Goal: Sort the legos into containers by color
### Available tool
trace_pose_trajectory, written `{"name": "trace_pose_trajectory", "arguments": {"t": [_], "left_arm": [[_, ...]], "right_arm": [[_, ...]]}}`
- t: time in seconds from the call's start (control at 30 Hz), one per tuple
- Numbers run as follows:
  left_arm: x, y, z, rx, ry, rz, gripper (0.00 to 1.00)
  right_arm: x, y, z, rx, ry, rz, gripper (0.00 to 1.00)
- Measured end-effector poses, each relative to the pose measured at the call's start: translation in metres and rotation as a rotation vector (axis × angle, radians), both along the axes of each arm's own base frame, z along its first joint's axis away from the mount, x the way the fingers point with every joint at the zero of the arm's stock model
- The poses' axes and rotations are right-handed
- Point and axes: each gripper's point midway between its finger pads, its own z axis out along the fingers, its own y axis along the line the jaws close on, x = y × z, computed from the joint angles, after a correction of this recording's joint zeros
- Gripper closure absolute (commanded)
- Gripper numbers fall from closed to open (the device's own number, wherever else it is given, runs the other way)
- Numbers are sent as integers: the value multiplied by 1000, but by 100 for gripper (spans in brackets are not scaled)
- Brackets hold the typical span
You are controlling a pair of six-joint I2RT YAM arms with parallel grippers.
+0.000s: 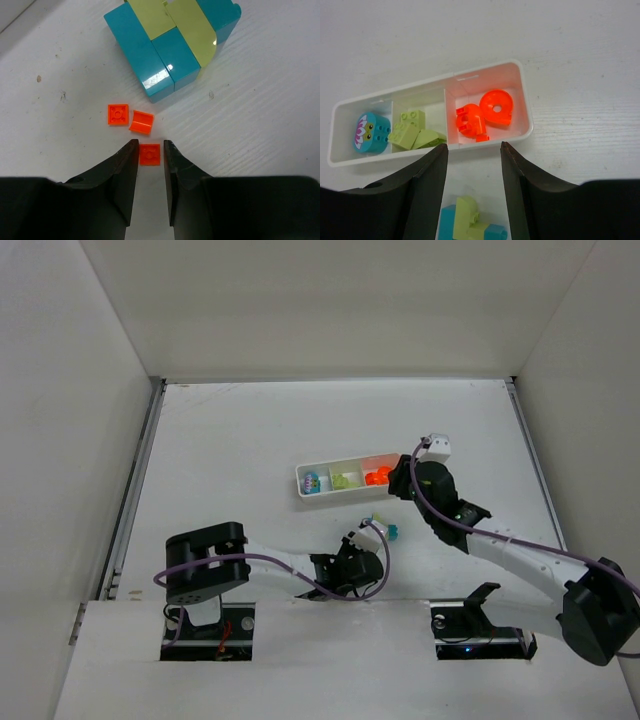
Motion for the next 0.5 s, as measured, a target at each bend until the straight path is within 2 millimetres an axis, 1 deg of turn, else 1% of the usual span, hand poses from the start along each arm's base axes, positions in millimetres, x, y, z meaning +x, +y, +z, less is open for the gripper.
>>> {"name": "trace_pose_trajectory", "arguments": {"t": [0.17,0.5], "left_arm": [[0,-3,0,-16,5,7,80],[-1,0,1,-12,10,8,85]], "right_arm": [[-1,-1,8,15,-20,0,48],[-1,-1,12,23,-28,-1,48]]}}
